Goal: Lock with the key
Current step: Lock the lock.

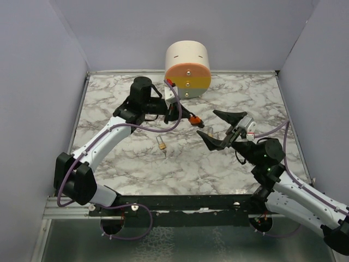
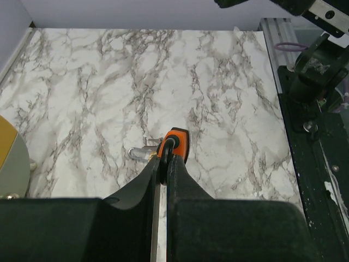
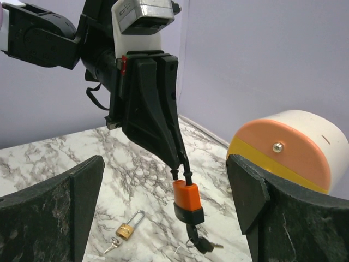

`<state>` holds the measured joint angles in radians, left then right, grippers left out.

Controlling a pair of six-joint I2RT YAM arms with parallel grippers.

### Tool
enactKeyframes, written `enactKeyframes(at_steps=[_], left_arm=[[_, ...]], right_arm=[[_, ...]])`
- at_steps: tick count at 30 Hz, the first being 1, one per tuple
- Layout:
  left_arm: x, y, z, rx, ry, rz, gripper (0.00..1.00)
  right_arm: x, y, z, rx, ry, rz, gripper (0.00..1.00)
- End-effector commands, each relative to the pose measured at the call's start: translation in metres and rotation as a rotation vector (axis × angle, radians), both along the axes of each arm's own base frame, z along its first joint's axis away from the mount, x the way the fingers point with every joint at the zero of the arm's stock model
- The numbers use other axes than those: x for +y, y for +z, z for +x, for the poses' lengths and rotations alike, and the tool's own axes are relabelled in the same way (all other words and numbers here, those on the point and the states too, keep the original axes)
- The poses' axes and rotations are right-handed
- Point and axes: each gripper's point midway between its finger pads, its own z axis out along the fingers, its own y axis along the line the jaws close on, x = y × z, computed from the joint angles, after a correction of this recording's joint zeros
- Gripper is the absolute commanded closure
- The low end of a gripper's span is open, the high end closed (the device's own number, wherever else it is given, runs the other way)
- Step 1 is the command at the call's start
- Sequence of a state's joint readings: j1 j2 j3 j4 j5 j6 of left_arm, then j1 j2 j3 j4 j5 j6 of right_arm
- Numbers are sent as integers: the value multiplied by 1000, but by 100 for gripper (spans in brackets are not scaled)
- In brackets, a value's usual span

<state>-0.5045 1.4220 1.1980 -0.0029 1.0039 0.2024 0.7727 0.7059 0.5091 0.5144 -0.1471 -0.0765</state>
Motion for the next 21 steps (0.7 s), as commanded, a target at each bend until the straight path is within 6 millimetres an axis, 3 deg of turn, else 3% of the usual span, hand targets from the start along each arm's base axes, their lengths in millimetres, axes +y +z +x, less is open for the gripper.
enactKeyframes(at_steps=[1, 6, 12, 21], left_arm=[[6, 23, -9, -98, -17, 15, 100], [8, 38, -22, -125, -71, -7, 100], [14, 51, -36, -145, -93, -14, 100], [25, 73, -63, -214, -134, -41, 100]], right_arm=[[9, -1, -2, -2, 38, -57, 5], [7, 1, -5, -24, 62, -39, 0], [6, -1, 0, -12, 46, -43, 0], [38, -34, 12, 99, 136, -121, 0]])
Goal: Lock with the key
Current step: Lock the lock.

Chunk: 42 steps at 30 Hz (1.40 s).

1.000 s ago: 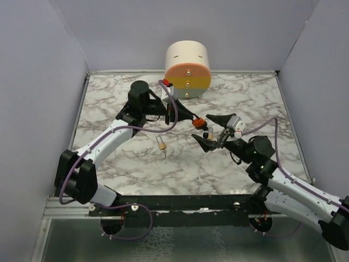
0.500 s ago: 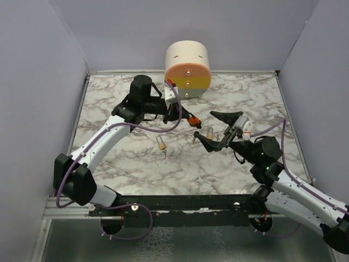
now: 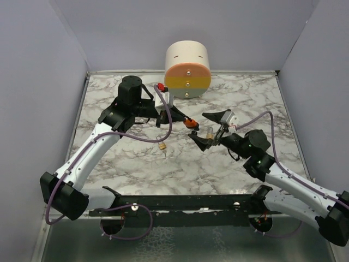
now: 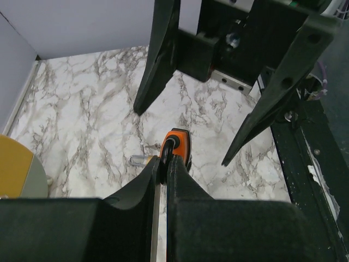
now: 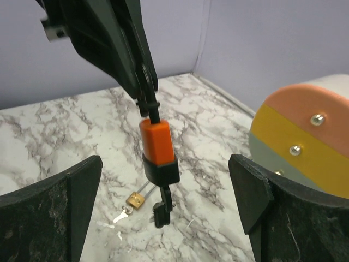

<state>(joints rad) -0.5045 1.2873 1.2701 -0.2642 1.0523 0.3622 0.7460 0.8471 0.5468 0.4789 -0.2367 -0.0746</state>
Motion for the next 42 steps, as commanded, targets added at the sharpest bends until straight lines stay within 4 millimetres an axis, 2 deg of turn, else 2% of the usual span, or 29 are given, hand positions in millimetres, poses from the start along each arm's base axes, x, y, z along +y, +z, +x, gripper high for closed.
enactKeyframes(at_steps=[1, 7, 10, 14, 20, 24, 30, 37, 42], left_arm=[[5, 36, -22, -111, -70, -58, 100], [5, 30, -16, -102, -65, -13, 100], [5, 24, -7, -93, -27, 25, 100], [3, 23, -3, -85, -32, 30, 100], [5, 24, -4, -92, -32, 36, 100], [5, 24, -4, -97, -30, 38, 100], [4, 27, -3, -104, -30, 37, 100], [3, 25, -2, -98, -35, 39, 100], [2, 24, -3, -91, -46, 37, 100]], right_arm=[[17, 1, -5, 17, 96, -7, 0], [33, -1, -2, -5, 155, -34, 8], [35, 0, 1, -35, 150, -35, 6], [44, 1, 2, -52, 193, -73, 5], [39, 4, 9, -57, 226, -64, 8], [33, 2, 11, -38, 282, -63, 14], [36, -5, 6, -10, 373, -73, 32], [43, -5, -5, 7, 465, -67, 30], [45, -5, -6, 17, 488, -58, 31]])
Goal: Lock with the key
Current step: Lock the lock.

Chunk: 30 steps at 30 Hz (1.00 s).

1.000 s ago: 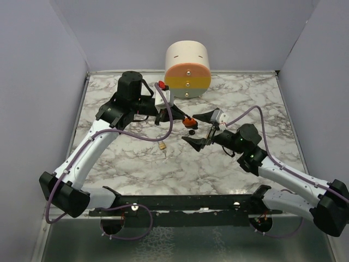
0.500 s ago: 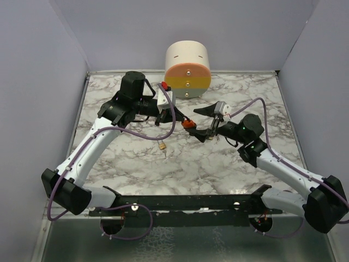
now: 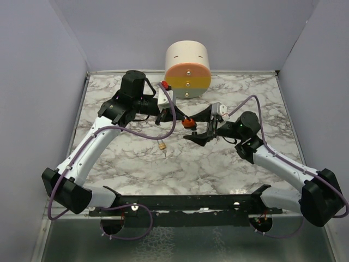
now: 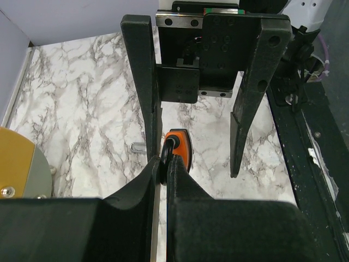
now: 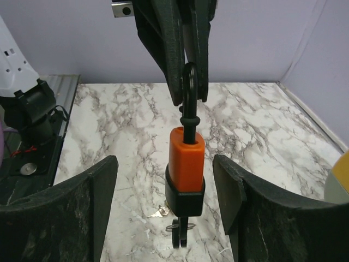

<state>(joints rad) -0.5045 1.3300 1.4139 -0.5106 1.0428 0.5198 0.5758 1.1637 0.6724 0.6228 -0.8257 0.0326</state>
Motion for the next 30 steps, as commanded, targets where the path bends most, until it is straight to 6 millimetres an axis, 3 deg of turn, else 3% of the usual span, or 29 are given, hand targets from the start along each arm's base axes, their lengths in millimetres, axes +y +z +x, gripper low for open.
enactKeyframes(at_steps=[1, 9, 19, 30], left_arm=[[-3, 19, -1, -62, -30, -36, 100], [-3, 22, -8, -68, -54, -48, 100], [-2, 25, -10, -75, -59, -54, 100], [-1, 30, -19, -85, -93, -73, 100]], right_arm=[[5, 20, -6, -35, 69, 38, 33], [10, 13, -1, 1, 76, 28, 48], [9, 9, 5, 7, 44, 22, 49], [11, 5, 10, 18, 36, 14, 65]])
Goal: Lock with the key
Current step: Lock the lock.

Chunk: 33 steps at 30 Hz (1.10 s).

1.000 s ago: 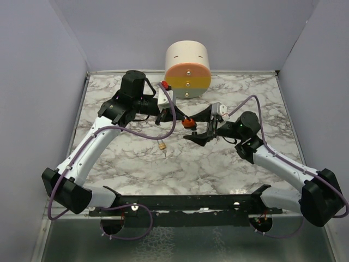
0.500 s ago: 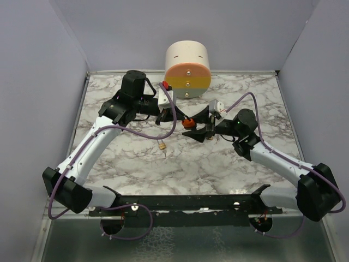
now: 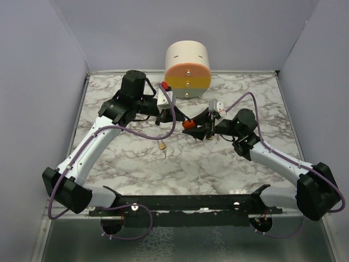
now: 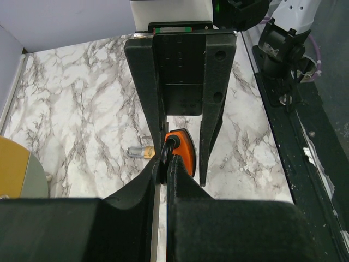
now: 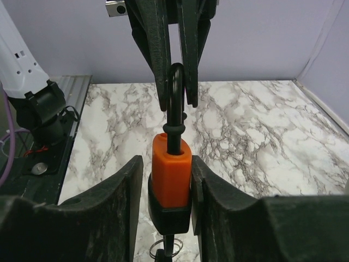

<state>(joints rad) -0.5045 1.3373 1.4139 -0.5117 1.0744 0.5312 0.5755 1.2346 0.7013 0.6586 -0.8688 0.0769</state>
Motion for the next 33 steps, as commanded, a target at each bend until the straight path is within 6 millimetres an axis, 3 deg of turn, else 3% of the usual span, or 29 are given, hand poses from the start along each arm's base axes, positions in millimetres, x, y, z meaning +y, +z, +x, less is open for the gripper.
enactKeyframes(at_steps=[1, 6, 19, 23, 33], left_arm=[[1, 30, -15, -86, -62, -65, 100], [1, 29, -14, -84, -58, -62, 100], [-1, 30, -13, -69, -43, -60, 100], [-7, 30, -14, -43, -54, -65, 100], [-22, 29, -16, 35, -51, -72, 100]], right_arm=[[2, 10, 7, -24, -9, 16, 67], [3, 8, 8, -15, -8, 10, 98], [-9, 18, 21, -51, -148, 61, 98], [-16, 21, 32, -56, -231, 67, 98], [-23, 35, 35, -82, -294, 107, 98]])
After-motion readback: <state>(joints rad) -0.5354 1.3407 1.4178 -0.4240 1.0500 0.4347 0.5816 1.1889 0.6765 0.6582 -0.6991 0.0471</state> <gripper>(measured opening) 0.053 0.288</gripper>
